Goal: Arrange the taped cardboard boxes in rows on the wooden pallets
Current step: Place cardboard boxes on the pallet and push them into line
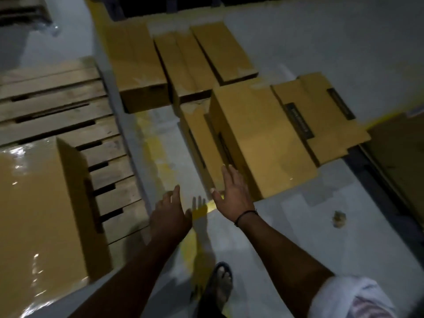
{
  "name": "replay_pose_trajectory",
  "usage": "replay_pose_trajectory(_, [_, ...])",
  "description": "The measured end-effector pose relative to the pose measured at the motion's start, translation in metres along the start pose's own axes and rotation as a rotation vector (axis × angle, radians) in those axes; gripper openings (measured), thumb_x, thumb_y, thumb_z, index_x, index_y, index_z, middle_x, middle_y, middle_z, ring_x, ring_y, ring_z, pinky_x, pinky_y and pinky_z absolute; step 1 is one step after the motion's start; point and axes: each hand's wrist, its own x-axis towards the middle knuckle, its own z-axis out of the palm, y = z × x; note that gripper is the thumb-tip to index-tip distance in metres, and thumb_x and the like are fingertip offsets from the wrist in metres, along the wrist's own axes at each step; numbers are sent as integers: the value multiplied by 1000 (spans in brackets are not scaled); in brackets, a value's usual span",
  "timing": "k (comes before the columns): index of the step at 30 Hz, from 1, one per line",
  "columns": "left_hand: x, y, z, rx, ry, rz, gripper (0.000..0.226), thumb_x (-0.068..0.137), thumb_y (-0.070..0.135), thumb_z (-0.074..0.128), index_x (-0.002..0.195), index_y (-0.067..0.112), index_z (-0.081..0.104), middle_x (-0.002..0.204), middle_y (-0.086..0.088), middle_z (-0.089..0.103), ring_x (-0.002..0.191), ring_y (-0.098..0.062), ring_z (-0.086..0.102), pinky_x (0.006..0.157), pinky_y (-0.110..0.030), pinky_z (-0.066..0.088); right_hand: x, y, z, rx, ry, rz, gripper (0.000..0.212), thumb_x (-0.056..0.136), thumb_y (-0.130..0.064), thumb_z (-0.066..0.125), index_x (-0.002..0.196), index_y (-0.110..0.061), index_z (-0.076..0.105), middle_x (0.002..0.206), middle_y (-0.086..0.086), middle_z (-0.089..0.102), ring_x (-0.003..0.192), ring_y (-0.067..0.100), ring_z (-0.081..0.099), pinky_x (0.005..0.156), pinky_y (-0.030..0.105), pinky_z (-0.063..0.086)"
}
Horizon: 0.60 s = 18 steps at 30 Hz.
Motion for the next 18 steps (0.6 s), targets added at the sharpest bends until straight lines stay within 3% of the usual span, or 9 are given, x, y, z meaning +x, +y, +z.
replay_pose_trajectory(7, [19, 121, 24, -152, -52, 92, 82, 97, 47, 59, 161, 14, 21, 150, -13, 42, 128, -37, 50, 99, -46, 49, 30, 102, -100, -50, 96, 97, 81, 97, -47, 56, 162, -22, 15, 168, 7, 14, 154, 29, 12, 122, 49, 21])
replay_pose_trajectory(12, [62, 149, 29, -241, -66, 64, 80, 96, 45, 62, 160, 16, 24, 151, -14, 44, 130, -36, 50, 103, -45, 46, 70, 135, -123, -24, 121, 175, 84, 96, -50, 59, 161, -22, 15, 168, 4, 14, 154, 25, 13, 123, 49, 19])
replay_pose_trajectory(18, [136, 177, 27, -286, -96, 5, 78, 98, 45, 59, 161, 22, 20, 156, -10, 40, 133, -31, 49, 106, -43, 47, 133, 151, -129, -94, 24, 193, 84, 95, -52, 60, 161, -23, 16, 167, 6, 16, 153, 26, 13, 122, 50, 20])
